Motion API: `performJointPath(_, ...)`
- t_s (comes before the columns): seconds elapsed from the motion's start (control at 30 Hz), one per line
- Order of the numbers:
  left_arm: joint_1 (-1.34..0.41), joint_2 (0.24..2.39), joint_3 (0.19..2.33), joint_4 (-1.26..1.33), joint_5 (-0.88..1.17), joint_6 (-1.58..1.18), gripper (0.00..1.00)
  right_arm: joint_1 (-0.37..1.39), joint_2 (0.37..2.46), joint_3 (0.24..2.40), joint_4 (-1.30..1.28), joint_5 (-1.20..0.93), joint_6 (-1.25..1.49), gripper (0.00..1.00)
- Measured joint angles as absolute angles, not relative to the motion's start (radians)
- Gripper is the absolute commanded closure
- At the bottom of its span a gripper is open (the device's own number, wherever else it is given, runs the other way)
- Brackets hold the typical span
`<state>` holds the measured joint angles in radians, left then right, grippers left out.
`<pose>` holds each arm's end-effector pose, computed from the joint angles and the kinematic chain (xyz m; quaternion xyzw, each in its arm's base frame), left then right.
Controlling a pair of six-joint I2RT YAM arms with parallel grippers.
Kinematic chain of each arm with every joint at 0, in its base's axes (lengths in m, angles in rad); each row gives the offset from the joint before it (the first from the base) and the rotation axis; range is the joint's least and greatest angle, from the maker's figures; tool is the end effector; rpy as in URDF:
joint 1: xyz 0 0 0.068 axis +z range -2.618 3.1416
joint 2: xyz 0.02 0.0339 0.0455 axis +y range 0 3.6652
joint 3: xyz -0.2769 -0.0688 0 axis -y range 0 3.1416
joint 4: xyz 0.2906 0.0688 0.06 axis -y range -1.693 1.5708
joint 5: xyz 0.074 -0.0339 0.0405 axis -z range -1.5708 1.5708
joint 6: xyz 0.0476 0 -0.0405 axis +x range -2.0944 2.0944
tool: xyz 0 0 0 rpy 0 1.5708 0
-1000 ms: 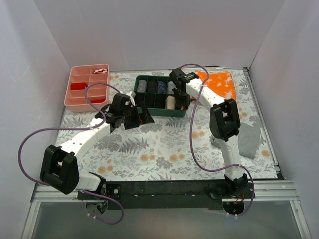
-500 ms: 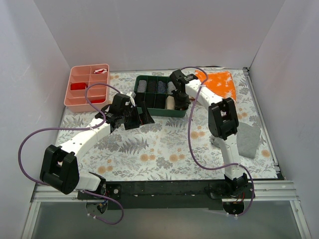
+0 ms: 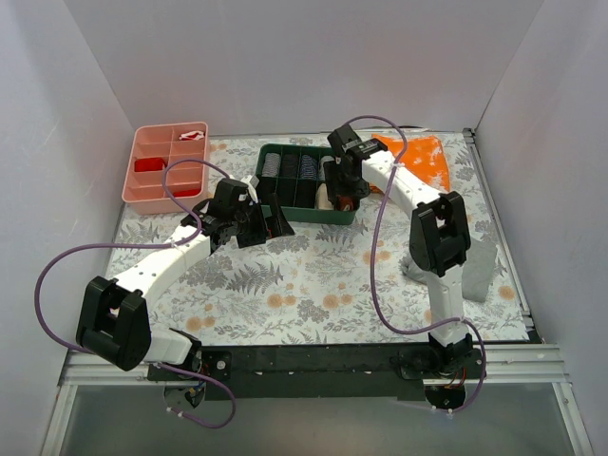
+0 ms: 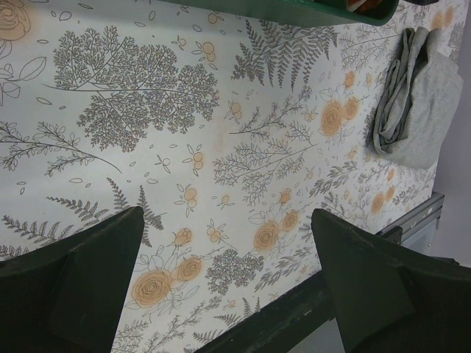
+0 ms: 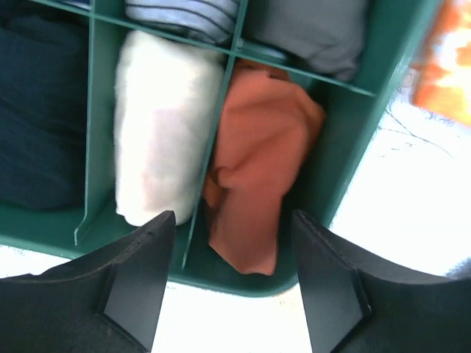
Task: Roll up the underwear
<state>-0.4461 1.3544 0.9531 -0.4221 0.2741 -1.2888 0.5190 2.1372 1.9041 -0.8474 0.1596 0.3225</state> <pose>0.2948 -0.1553 0.2378 -0.3317 0.8620 -0.3581 0.1369 0.4572 0.2524 0.2317 -0.0756 0.9642 0.0282 0.2524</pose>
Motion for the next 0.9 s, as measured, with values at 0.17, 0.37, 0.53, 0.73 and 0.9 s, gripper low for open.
performJointPath(0.17, -0.446, 1.354, 0.953, -0.422, 0.274, -1.289, 0.02, 0.521, 2.132, 1.9, -0.859, 0.162, 0.334, 0.32)
performJointPath(0.37, -0.446, 1.354, 0.953, -0.422, 0.274, -1.289, 0.02, 0.522, 2.074, 1.848, -0.836, 0.17, 0.337, 0.53)
performJointPath(0.53, -0.446, 1.354, 0.953, -0.422, 0.274, -1.289, 0.02, 0.522, 2.027, 1.833, -0.792, 0.174, 0.336, 0.77)
performJointPath(0.73, -0.446, 1.354, 0.953, -0.422, 0.274, -1.289, 0.02, 0.521, 2.02, 1.823, -0.755, 0.173, 0.339, 0.88)
performJointPath(0.9, -0.446, 1.354, 0.953, -0.423, 0.274, -1.289, 0.02, 0.52, 2.03, 1.818, -0.756, 0.173, 0.343, 0.99)
